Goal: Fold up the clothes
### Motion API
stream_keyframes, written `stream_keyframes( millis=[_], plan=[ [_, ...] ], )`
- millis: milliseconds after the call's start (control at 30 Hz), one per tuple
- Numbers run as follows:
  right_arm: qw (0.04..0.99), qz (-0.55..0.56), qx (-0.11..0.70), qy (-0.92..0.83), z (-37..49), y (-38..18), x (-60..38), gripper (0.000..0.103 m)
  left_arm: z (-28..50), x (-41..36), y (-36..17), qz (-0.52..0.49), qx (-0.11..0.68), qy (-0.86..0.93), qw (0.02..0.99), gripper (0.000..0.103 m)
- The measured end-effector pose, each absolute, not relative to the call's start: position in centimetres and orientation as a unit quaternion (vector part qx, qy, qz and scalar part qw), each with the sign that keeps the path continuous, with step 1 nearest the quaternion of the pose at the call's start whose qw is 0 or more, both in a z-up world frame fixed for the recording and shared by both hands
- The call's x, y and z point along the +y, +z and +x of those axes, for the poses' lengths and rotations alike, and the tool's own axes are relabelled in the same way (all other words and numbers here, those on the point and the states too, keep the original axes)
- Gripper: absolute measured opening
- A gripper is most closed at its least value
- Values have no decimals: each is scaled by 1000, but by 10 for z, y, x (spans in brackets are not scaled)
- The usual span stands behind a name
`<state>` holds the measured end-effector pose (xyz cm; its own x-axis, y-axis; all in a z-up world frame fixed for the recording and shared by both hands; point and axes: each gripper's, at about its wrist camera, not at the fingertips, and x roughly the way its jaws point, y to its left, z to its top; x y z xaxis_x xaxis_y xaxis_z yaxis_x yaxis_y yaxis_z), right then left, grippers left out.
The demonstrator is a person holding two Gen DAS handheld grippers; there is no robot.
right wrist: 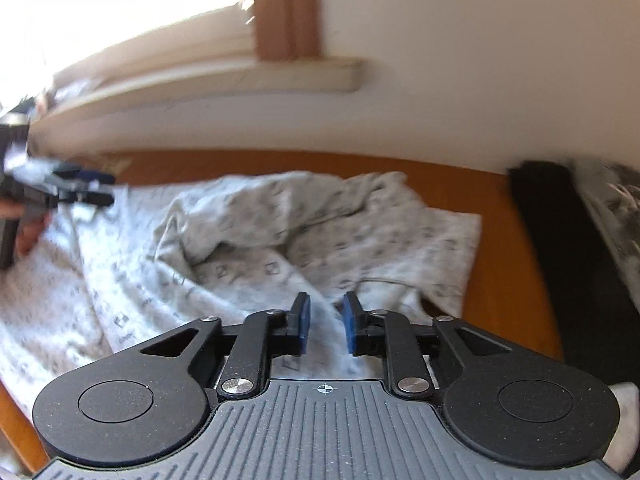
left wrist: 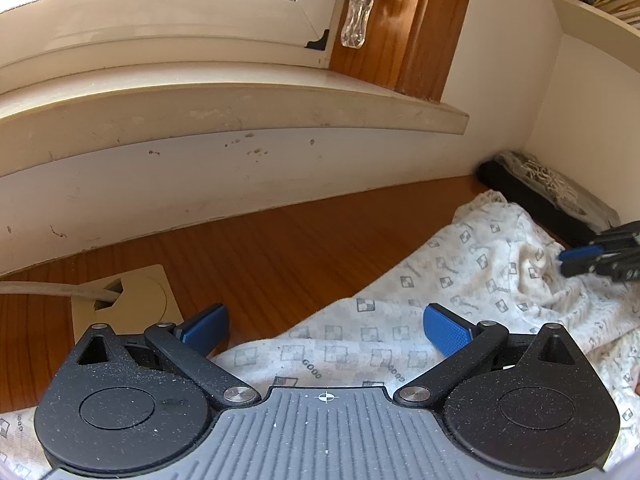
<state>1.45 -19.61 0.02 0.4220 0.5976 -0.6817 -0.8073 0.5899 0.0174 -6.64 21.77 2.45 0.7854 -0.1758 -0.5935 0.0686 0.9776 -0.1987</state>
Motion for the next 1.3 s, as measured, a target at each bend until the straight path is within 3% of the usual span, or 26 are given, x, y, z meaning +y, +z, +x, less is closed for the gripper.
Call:
stream_keyframes(
  millis=[467,533,567,867,967,1200,1233,1300],
  plan=[
    [802,-146,335,472,23,-3,-164,34,-67,217,24,-79,320,-67,942,103],
    [800,-164,335,470,21,-4,-158,22,-67,218,24,-80,320,-67,942,103],
    [800,-171,334,469,18,-3,-157,3,-67,218,24,-80,320,-67,942,103],
    [839,-171,300,422,-21,62,-195,2,-67,221,24,-77,316,-76,942,103],
    [831,-175,328,415,-34,66,-210,2,-68,220,24,-78,316,-77,942,103],
    [805,-179,380,418,-42,46,-222,6,-68,219,25,-77,318,-76,942,103],
    [809,-173,376,417,-39,46,-222,10,-68,219,25,-77,318,-76,942,103],
    [820,-139,370,414,-22,48,-218,29,-68,219,25,-77,319,-76,941,103]
  ],
)
